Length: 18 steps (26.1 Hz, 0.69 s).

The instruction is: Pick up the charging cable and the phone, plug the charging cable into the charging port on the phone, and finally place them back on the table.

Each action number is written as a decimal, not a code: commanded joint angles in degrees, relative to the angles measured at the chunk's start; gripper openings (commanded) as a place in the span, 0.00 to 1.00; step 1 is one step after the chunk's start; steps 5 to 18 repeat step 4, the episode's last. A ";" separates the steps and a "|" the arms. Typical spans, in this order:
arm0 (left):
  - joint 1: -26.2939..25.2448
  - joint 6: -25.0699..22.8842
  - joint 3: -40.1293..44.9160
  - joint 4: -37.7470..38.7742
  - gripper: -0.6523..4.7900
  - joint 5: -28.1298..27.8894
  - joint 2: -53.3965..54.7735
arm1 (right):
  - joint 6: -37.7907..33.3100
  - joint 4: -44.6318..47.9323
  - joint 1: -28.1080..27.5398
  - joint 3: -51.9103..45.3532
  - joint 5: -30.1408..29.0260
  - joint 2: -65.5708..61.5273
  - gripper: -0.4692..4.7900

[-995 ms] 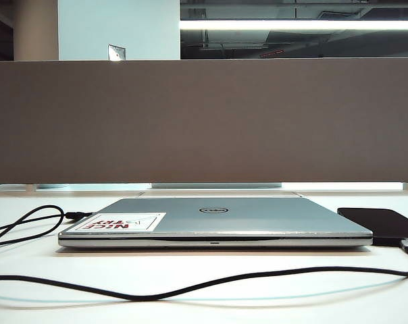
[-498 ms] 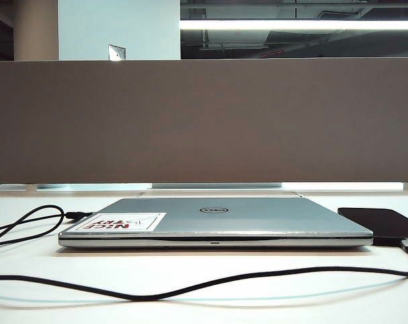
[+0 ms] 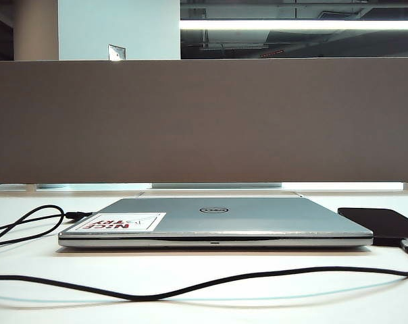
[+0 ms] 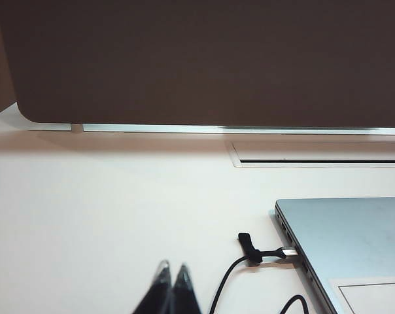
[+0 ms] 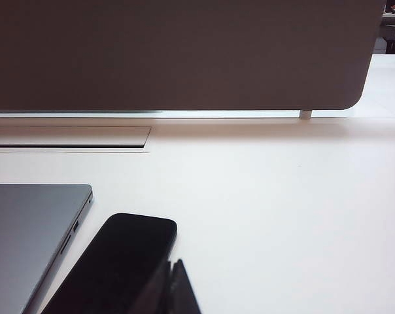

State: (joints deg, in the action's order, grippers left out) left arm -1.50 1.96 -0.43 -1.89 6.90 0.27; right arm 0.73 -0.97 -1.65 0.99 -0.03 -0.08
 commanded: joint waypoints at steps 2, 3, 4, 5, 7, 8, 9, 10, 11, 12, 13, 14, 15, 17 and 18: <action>-0.02 -0.20 -0.15 -0.76 0.11 -0.04 0.00 | 0.15 0.94 0.00 0.33 0.04 0.11 0.07; -0.02 -0.20 -0.15 -0.79 0.11 -0.02 0.00 | 0.15 0.96 0.00 0.33 0.04 0.11 0.07; -0.02 -0.20 -0.15 -0.76 0.11 -0.02 0.02 | 0.15 0.94 0.00 0.33 0.04 0.11 0.07; -0.02 -0.20 -0.15 -0.76 0.11 -0.02 0.02 | 0.15 0.94 0.00 0.33 0.04 0.11 0.07; -0.02 -0.20 -0.15 -0.76 0.11 -0.02 0.02 | 0.15 0.94 0.00 0.33 0.04 0.11 0.07; -0.02 -0.20 -0.15 -0.76 0.11 -0.02 0.02 | 0.15 0.94 0.00 0.33 0.04 0.11 0.07; -0.02 -0.20 -0.15 -0.76 0.11 -0.02 0.02 | 0.15 0.94 0.00 0.33 0.04 0.11 0.07; -0.02 -0.20 -0.15 -0.76 0.11 -0.02 0.02 | 0.15 0.94 0.00 0.33 0.04 0.11 0.07; -0.02 -0.20 -0.15 -0.76 0.11 -0.02 0.02 | 0.15 0.94 0.00 0.33 0.04 0.11 0.07; -0.02 -0.20 -0.15 -0.76 0.11 -0.02 0.02 | 0.15 0.94 0.00 0.33 0.04 0.11 0.07; -0.02 -0.20 -0.15 -0.76 0.11 -0.02 0.02 | 0.15 0.94 0.00 0.33 0.04 0.11 0.07; -0.02 -0.20 -0.15 -0.76 0.11 -0.02 0.02 | 0.15 0.94 0.00 0.33 0.04 0.11 0.07; -0.02 -0.20 -0.15 -0.76 0.11 -0.02 0.02 | 0.15 0.94 0.00 0.33 0.04 0.11 0.07; -0.02 -0.20 -0.15 -0.76 0.11 -0.02 0.02 | 0.15 0.94 0.00 0.33 0.04 0.11 0.07; -0.02 -0.20 -0.15 -0.76 0.11 -0.02 0.02 | 0.15 0.94 0.00 0.33 0.04 0.11 0.07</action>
